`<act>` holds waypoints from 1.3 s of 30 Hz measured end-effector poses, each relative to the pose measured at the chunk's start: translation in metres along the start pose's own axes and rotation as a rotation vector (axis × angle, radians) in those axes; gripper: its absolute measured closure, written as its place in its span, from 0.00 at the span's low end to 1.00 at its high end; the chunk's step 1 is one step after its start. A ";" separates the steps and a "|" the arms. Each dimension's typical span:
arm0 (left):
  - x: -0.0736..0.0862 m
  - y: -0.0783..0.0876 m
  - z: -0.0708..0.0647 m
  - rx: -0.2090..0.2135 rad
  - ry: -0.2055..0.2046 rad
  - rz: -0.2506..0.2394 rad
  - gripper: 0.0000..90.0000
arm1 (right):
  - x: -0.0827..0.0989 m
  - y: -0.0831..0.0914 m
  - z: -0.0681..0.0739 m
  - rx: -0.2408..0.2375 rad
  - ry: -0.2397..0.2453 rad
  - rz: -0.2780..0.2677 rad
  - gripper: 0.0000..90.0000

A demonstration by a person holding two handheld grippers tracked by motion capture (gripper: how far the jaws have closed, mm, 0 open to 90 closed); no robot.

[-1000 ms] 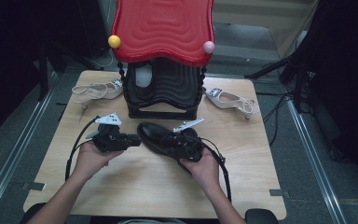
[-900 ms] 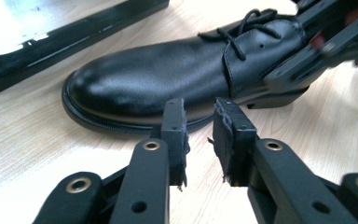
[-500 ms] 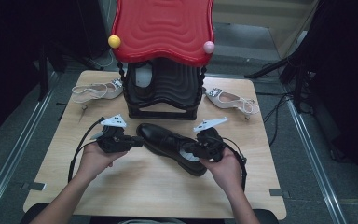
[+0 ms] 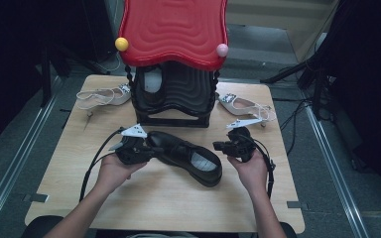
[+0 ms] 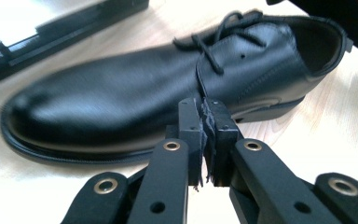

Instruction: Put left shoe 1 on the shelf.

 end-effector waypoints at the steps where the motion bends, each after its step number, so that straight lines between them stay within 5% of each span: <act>1: 0.002 -0.003 -0.001 -0.001 0.001 0.009 0.96 | 0.001 -0.003 -0.001 -0.006 -0.012 0.007 1.00; 12: 0.010 -0.021 -0.009 0.002 -0.028 0.033 0.96 | 0.002 -0.025 0.002 -0.022 0.017 0.030 1.00; 24: 0.015 -0.028 -0.012 0.013 -0.050 0.053 0.95 | 0.006 -0.025 0.005 -0.025 0.012 0.032 1.00; 39: 0.014 -0.028 -0.005 0.037 -0.015 0.039 0.94 | 0.021 -0.019 0.017 -0.023 0.008 0.028 1.00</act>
Point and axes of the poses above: each handheld gripper's, and its own axes: y roughly backward along the jaws, x roughly out of its underside, z roughly to its left, the point moved 7 cm from there along -y, roughly forward along the jaws, and after that the axes turned 11 degrees about -y, right-handed, at the moved point
